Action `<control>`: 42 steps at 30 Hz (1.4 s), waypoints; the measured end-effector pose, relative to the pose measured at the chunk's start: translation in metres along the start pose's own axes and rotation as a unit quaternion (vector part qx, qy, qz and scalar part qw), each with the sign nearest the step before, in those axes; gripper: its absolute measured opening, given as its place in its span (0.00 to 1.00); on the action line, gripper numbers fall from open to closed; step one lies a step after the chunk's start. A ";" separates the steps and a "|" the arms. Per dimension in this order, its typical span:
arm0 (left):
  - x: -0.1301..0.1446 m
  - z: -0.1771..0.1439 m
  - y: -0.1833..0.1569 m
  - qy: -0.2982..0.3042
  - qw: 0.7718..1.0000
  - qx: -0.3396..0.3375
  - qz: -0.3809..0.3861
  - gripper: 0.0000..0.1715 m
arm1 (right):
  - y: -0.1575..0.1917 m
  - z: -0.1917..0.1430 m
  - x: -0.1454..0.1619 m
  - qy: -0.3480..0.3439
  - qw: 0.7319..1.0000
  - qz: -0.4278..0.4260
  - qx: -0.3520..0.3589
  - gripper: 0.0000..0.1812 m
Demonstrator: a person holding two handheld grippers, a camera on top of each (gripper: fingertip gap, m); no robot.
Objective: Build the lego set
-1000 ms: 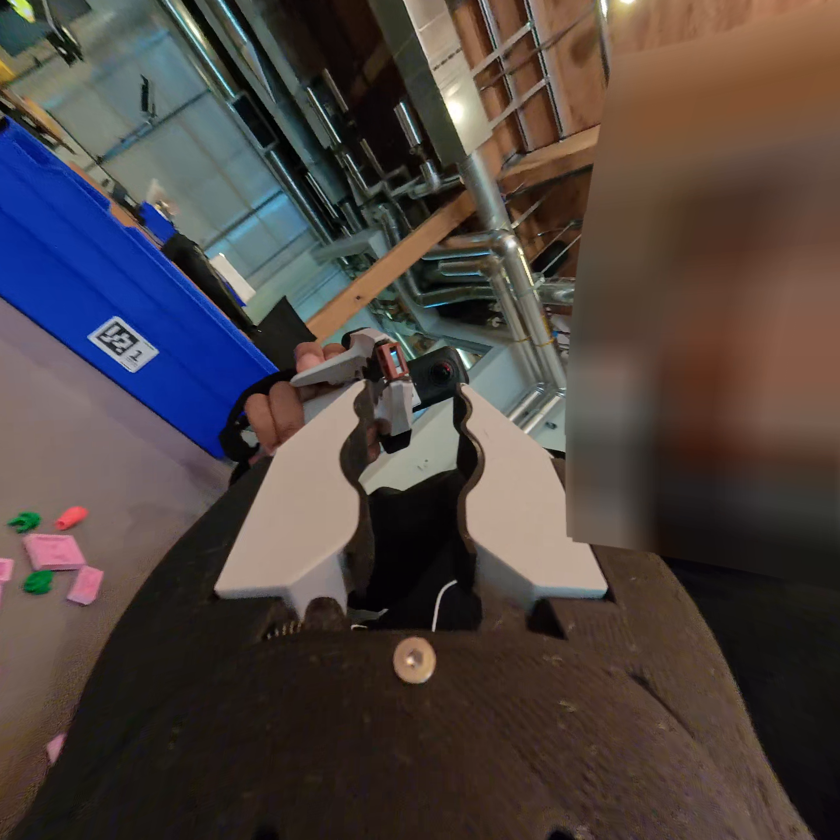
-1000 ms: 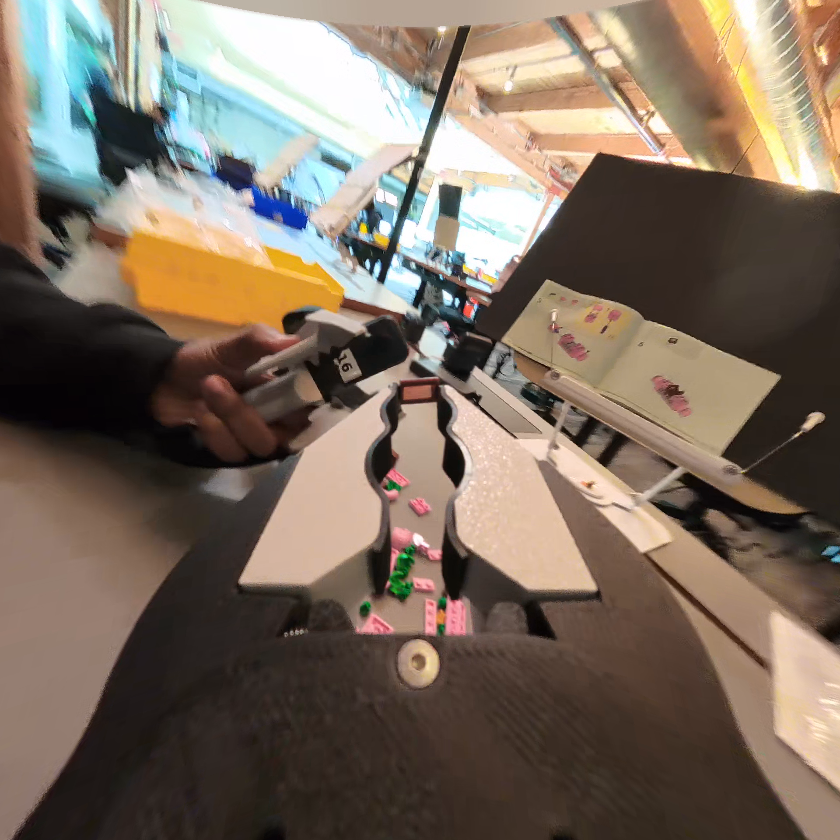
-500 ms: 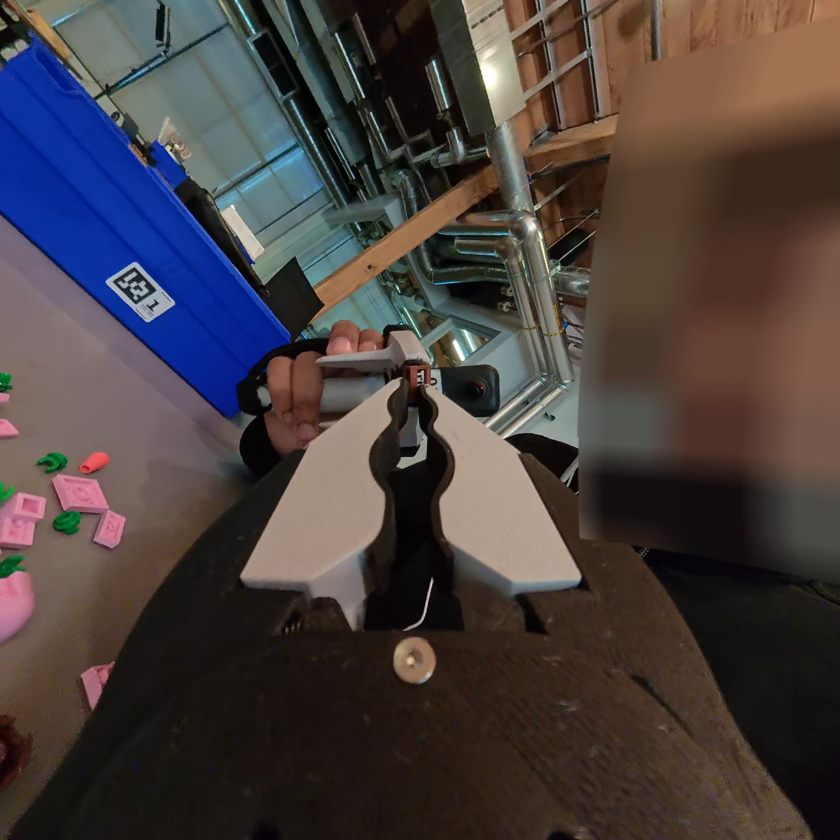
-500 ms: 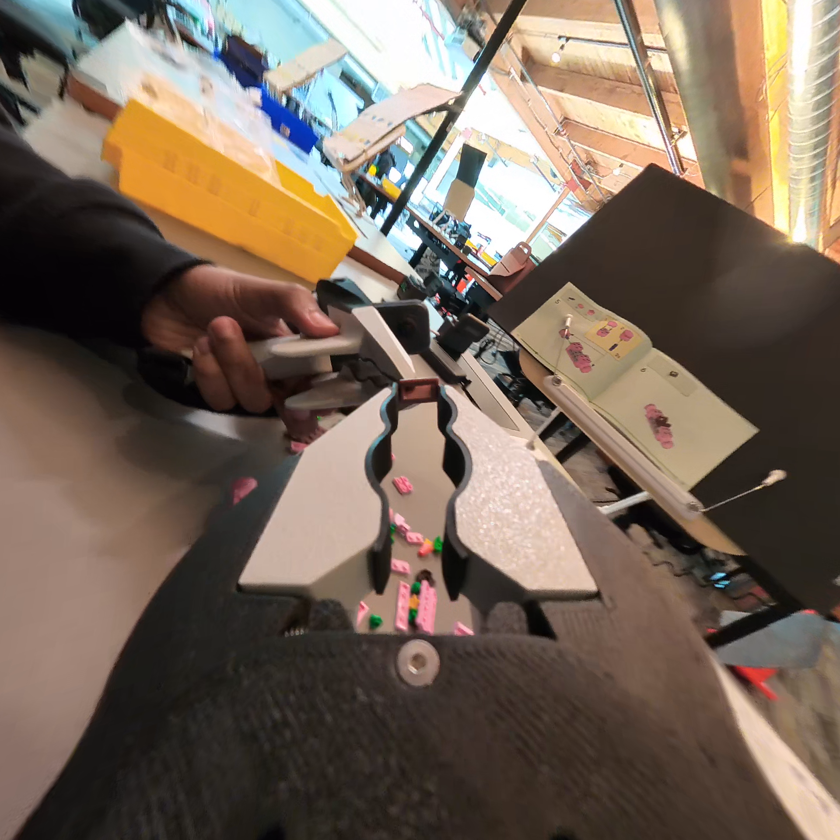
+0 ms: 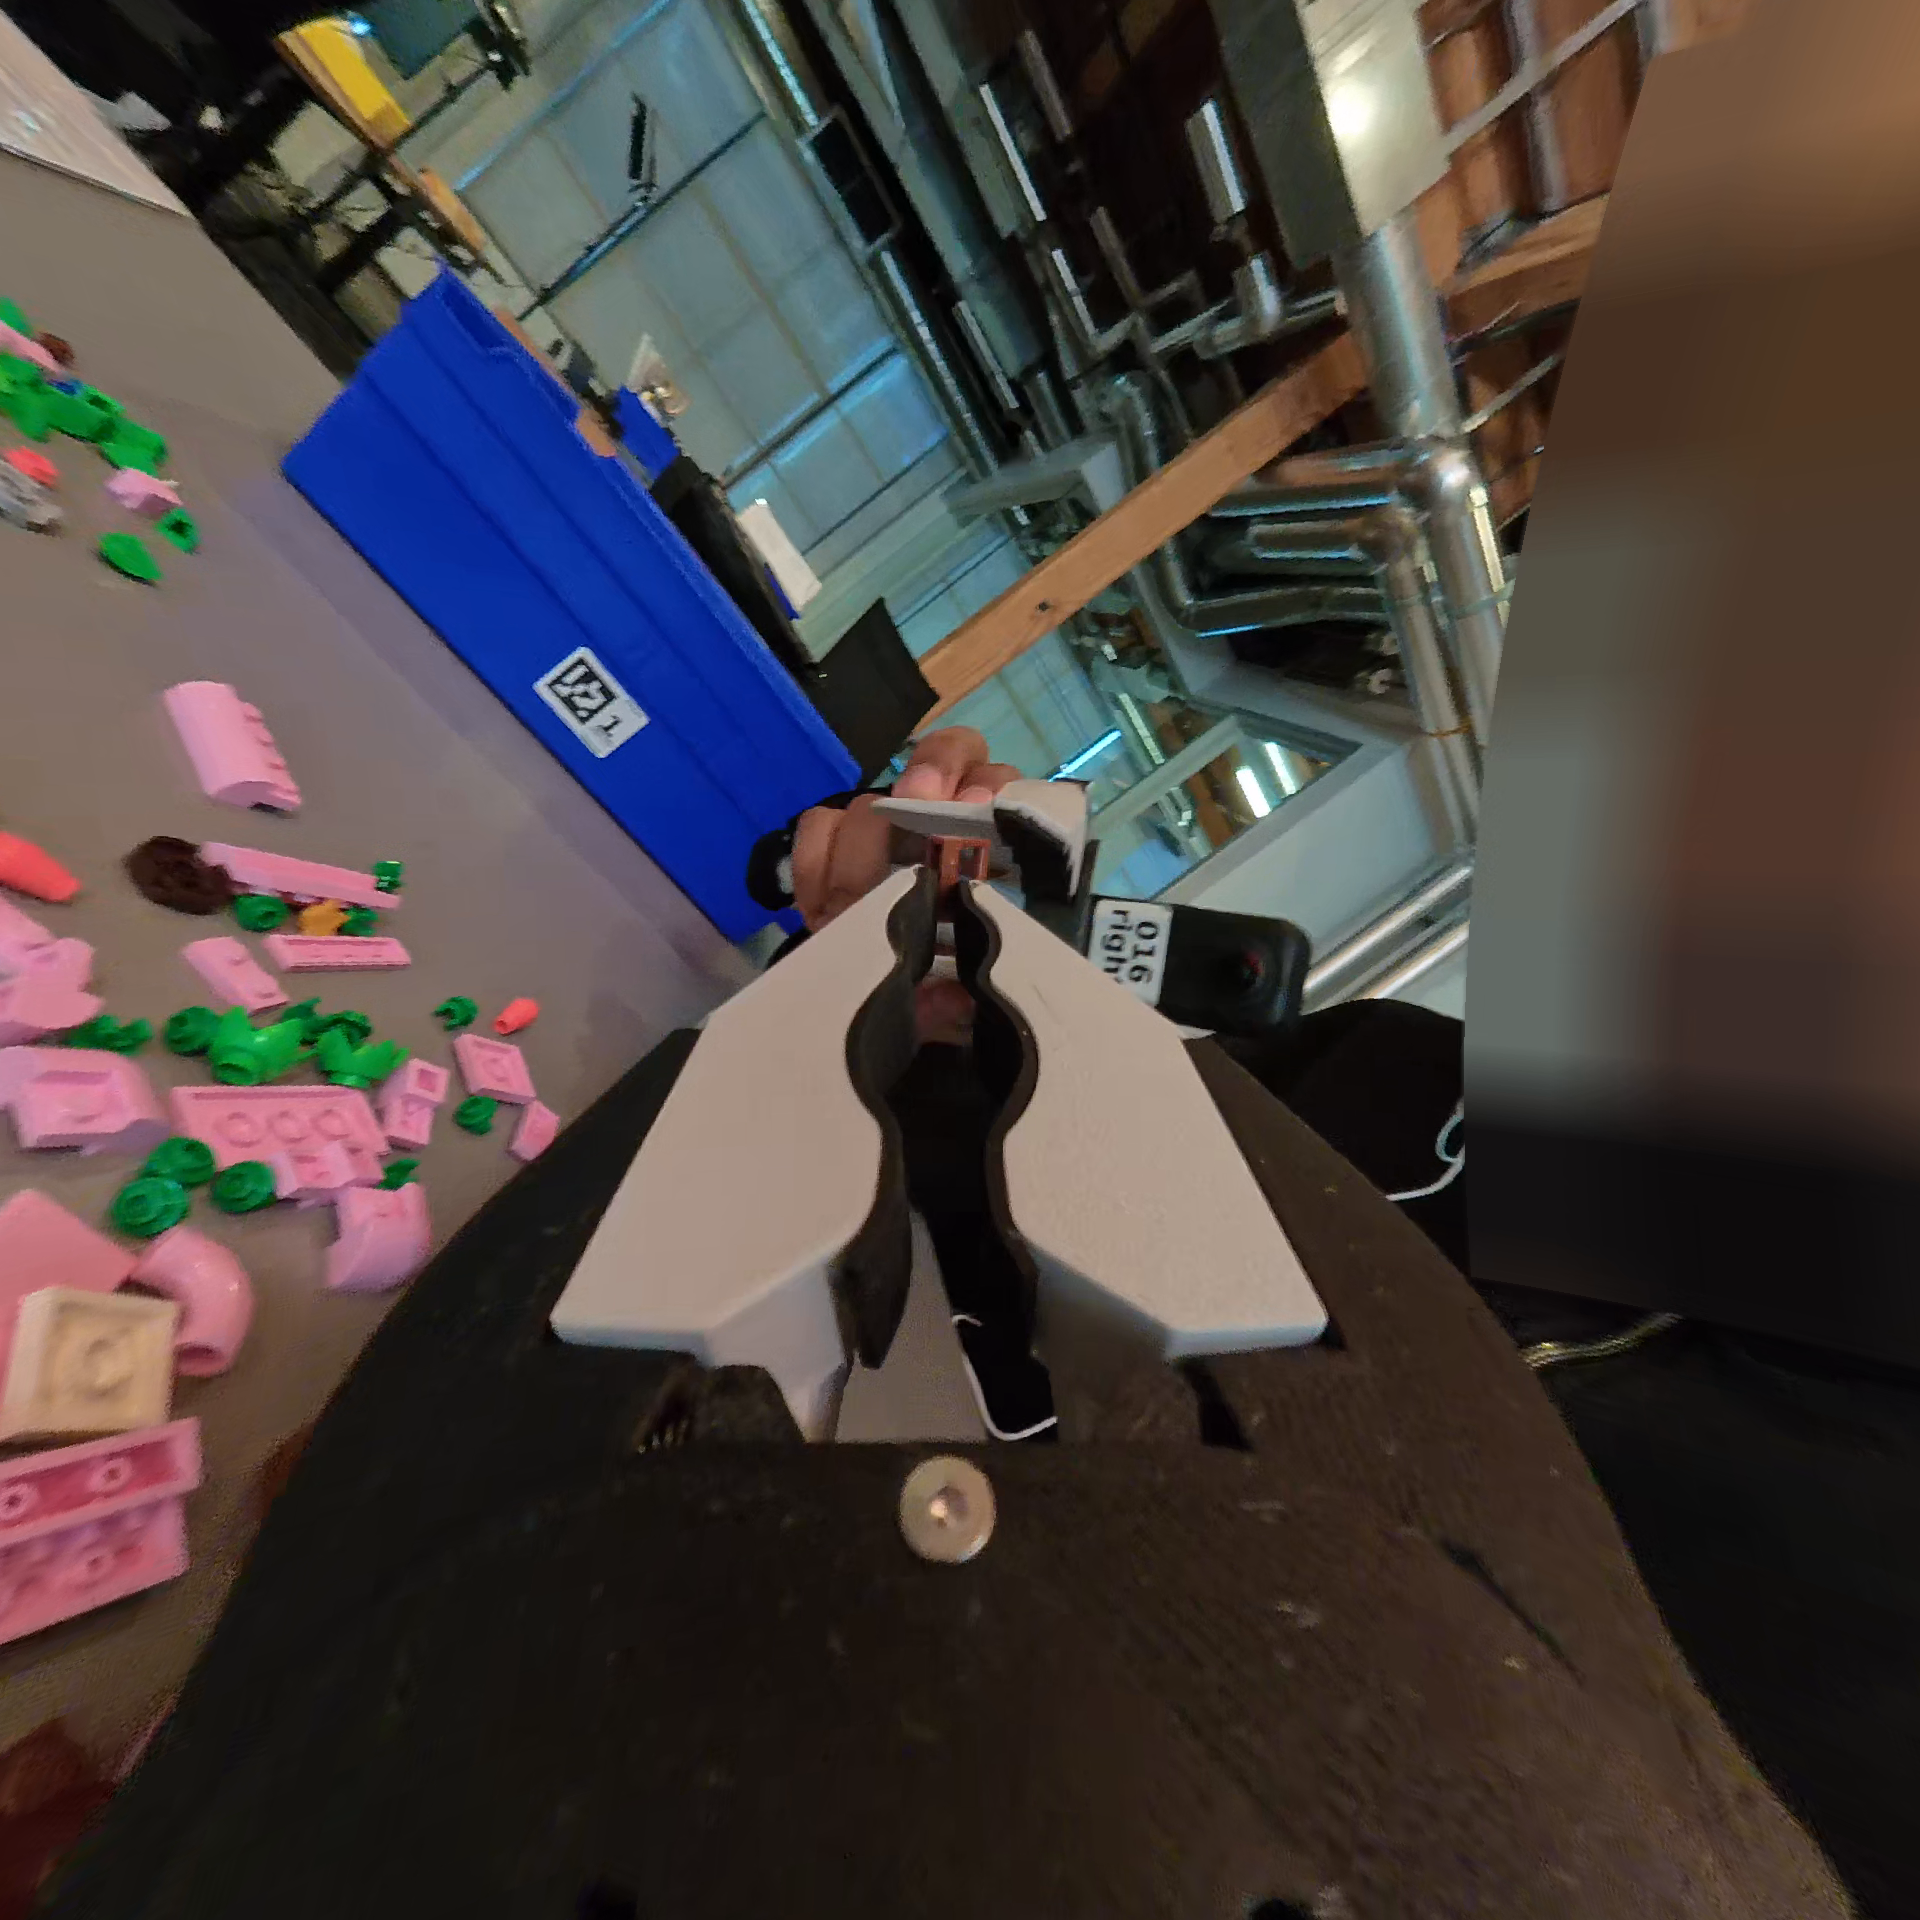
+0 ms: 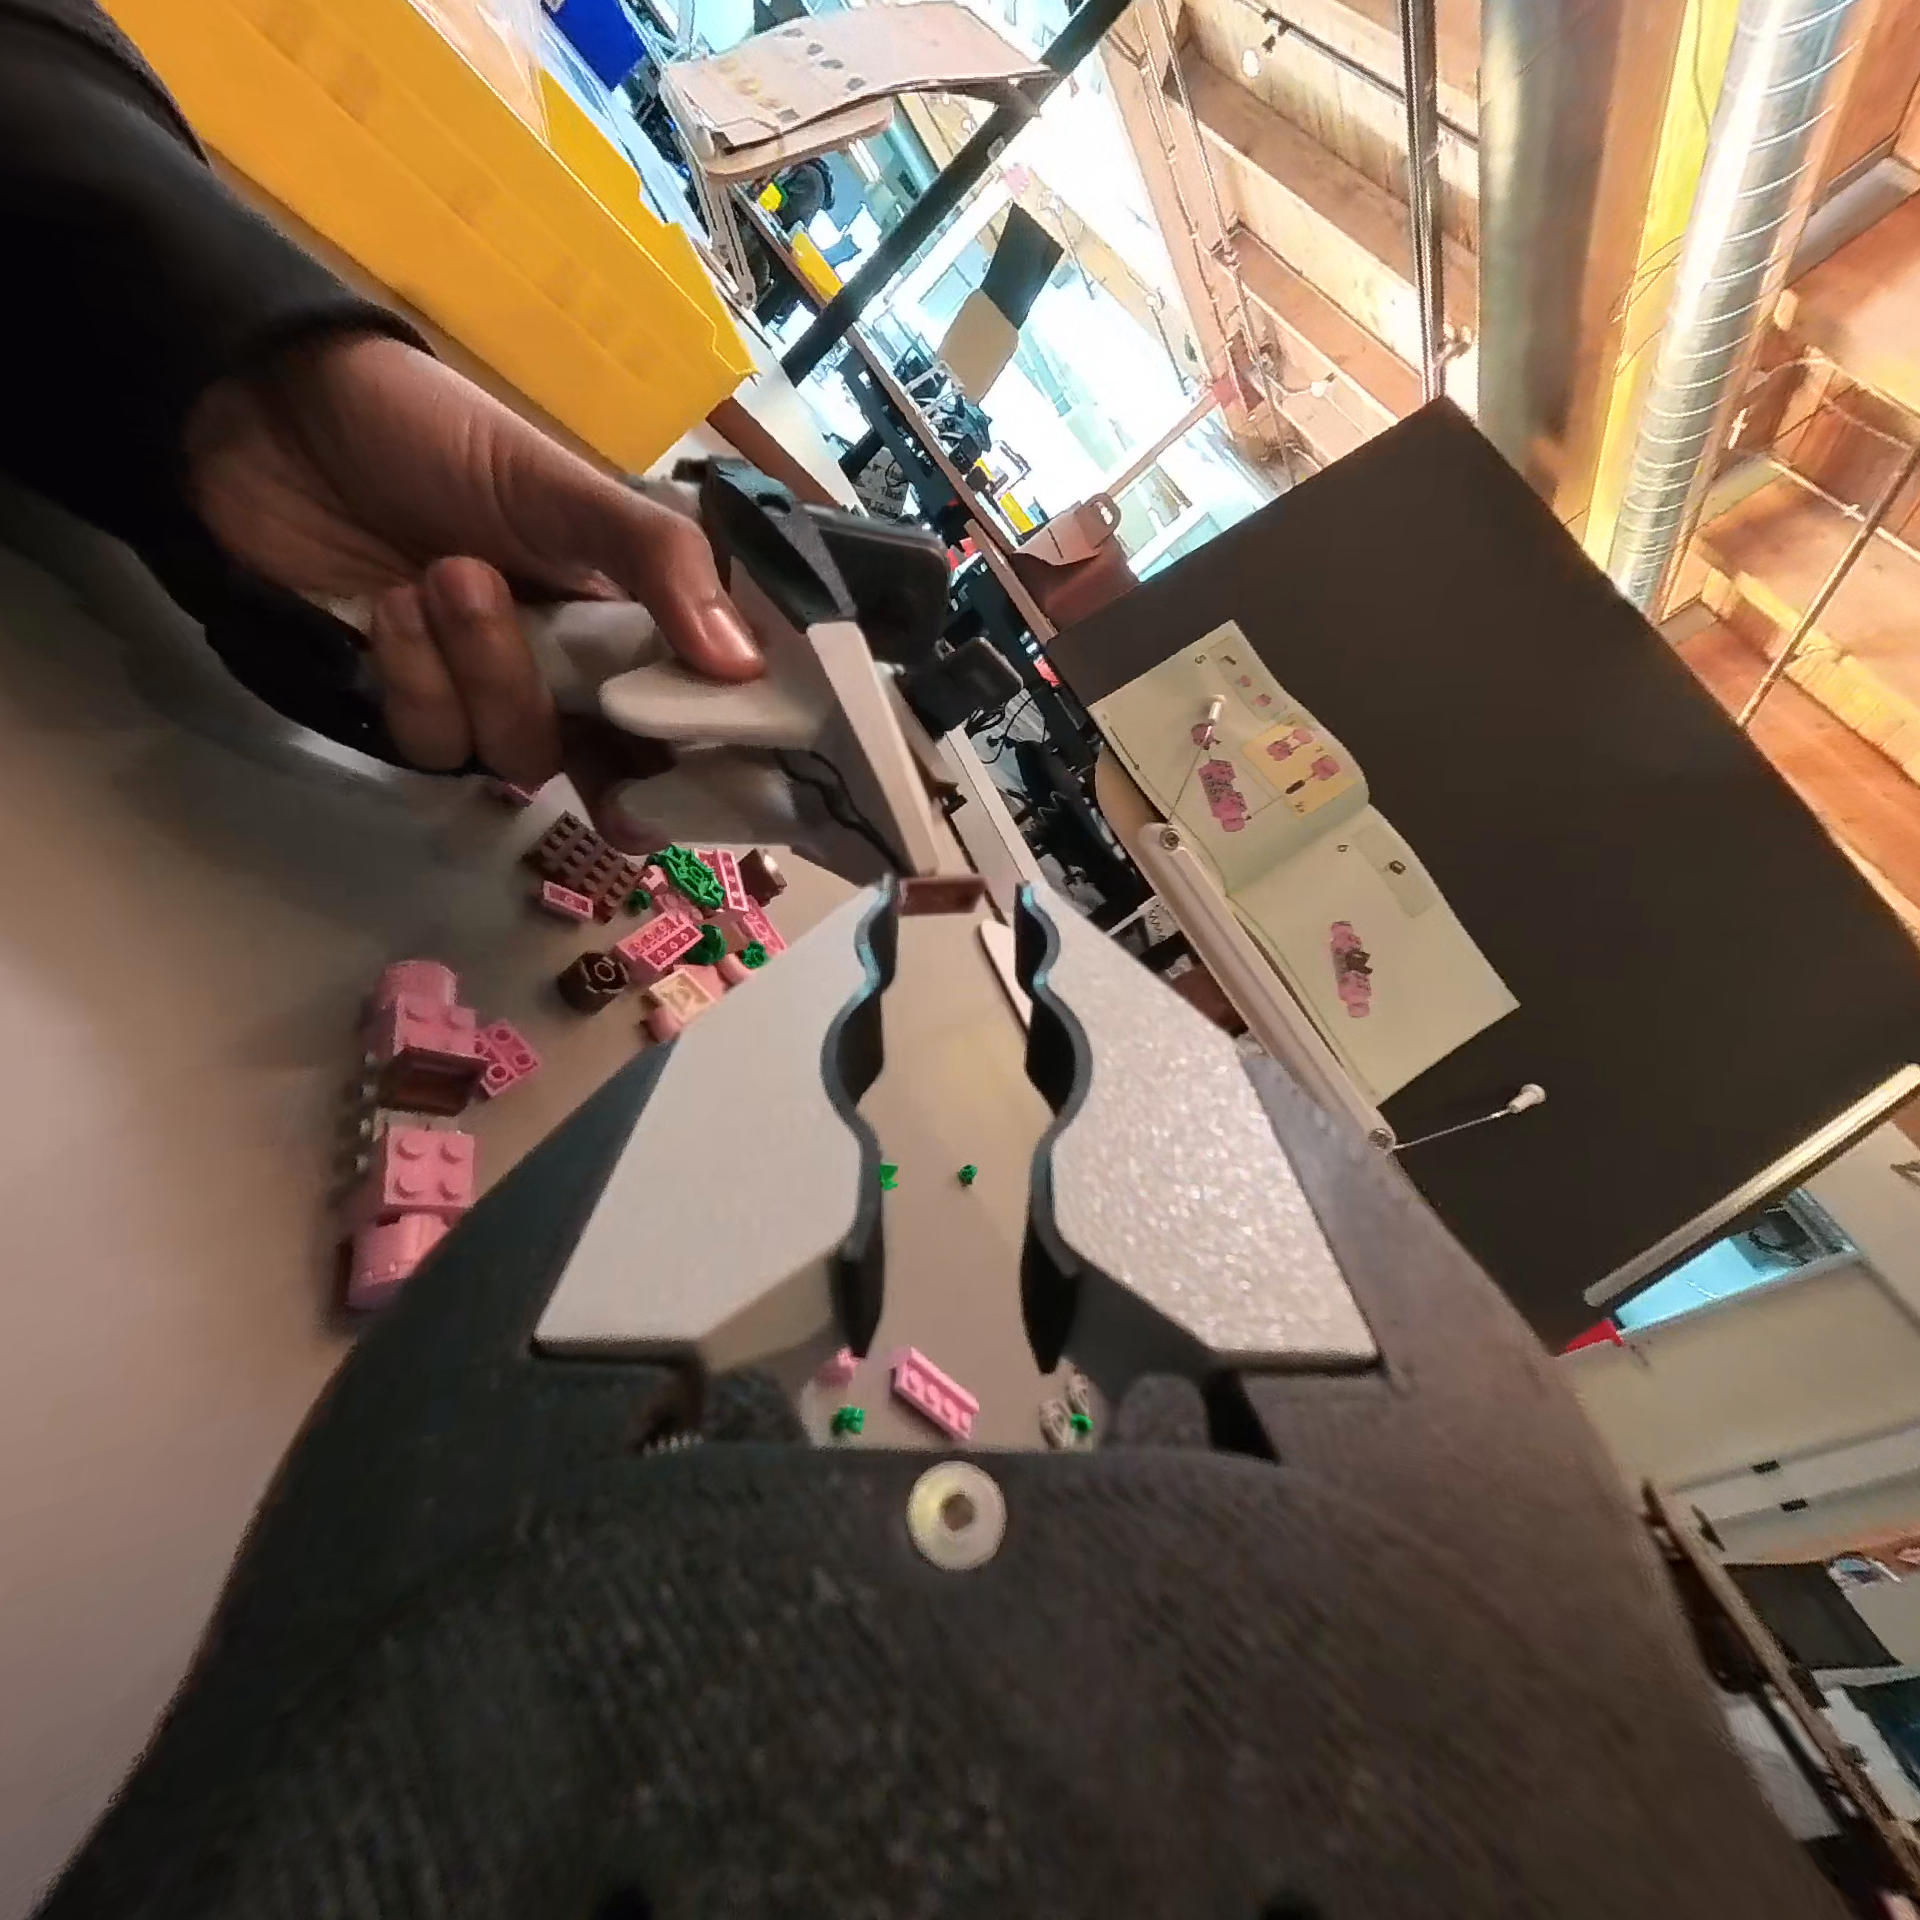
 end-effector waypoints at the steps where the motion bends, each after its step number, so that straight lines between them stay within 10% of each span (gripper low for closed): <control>1: 0.000 -0.001 0.002 0.005 1.000 -0.012 0.010 0.00 | 0.000 0.000 0.001 0.003 1.000 0.005 -0.003 0.12; 42: 0.007 0.006 -0.001 0.057 0.989 -0.068 0.121 0.01 | 0.006 0.000 0.008 0.045 0.998 0.019 -0.045 0.08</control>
Point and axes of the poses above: each gripper's, where its closed fingertips meet, z out along the fingers, x out of its underside, y = z × x across the jaws, the point moved 2 cm from there along -z, back along the fingers, and after that the axes turned 9 degrees about x, right-handed, at the moved point
